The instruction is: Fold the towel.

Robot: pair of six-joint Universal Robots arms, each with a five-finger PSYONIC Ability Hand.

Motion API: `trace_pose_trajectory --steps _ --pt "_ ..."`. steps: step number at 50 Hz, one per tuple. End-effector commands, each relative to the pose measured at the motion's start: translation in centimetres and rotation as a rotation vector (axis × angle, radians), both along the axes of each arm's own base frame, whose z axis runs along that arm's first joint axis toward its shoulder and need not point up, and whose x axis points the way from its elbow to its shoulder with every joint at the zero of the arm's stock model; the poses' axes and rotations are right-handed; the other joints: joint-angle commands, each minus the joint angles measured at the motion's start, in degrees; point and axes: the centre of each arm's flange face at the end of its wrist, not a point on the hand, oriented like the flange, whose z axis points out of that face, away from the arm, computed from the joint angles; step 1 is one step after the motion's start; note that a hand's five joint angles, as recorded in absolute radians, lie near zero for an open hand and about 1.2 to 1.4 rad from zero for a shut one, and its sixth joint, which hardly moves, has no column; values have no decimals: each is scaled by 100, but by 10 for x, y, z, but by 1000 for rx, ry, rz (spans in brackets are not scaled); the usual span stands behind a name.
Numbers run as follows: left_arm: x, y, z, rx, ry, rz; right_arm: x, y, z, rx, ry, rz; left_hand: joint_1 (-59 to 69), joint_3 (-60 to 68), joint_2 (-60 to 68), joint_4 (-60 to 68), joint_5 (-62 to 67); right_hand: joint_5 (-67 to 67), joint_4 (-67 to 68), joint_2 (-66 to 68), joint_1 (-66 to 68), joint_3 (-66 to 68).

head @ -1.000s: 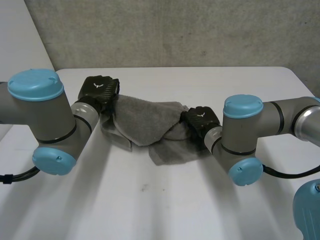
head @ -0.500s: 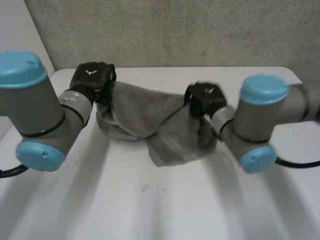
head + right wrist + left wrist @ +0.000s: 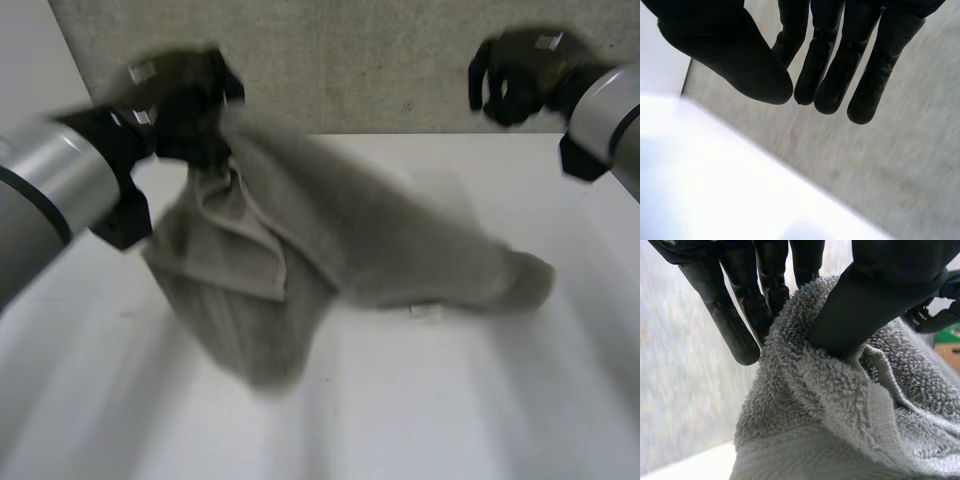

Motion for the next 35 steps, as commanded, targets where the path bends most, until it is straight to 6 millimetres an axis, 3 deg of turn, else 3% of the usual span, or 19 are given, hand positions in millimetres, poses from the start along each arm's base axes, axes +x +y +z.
trace_pose_trajectory --steps 1,2,3,4,5,6,7,9,17,21,23,31,35 --pt "-2 -26 -95 258 -125 25 14 -20 -90 165 185 27 1368 1077 1045 1026 1156 1068 1030 1049 16 1046" --pt "-4 -31 -115 304 -148 27 18 -20 -105 190 212 36 1368 1077 1045 1026 1156 1068 1030 1049 16 1046" --pt "-5 -35 -131 336 -164 30 23 -18 -116 210 229 44 1368 1077 1045 1026 1156 -791 -829 -811 -1843 -813" --pt "-5 -40 -144 357 -178 36 25 -16 -120 224 236 41 1368 1077 1045 1026 1156 -3824 -3862 -3843 -4876 -3846" --pt "-5 -40 -144 357 -178 36 25 -16 -120 224 236 41 1368 1077 1045 1026 1156 -3854 -3892 -3874 -4906 -3876" --pt "-3 -47 -153 361 -185 47 24 -14 -122 232 239 32 1368 1077 1045 1026 1156 -5004 -5041 -5023 -6056 -5026" --pt "-3 -47 -153 361 -185 47 23 -11 -122 241 238 27 1368 1077 1045 1026 1156 -5148 -5186 -5168 -6200 -5170" --pt "5 -64 -163 335 -201 81 22 -7 -118 239 233 27 1368 1077 1045 1026 1156 -5283 -5321 -5302 -6335 -5305" --pt "29 -110 -158 161 -241 189 8 30 -97 221 230 32 1368 1077 1045 1026 1156 -5066 -5104 -5086 -6118 -5088" --pt "32 -125 -155 101 -235 253 3 50 -101 238 243 49 1368 1077 1045 1026 1156 -4897 -4935 -4917 -5950 -4920" --pt "37 -137 -154 78 -229 311 -1 69 -107 268 247 83 1368 1077 1045 1026 1156 -4696 -4734 -4716 -5749 -4719" --pt "43 -136 -162 102 -249 336 -9 113 -129 347 295 168 1368 1077 1045 1026 1156 -4126 -4164 -4145 -5178 -4148" --pt "43 -132 -165 115 -257 335 -11 122 -139 372 316 187 1368 1077 1045 1026 1156 -3619 -3657 -3639 -4671 -3641"
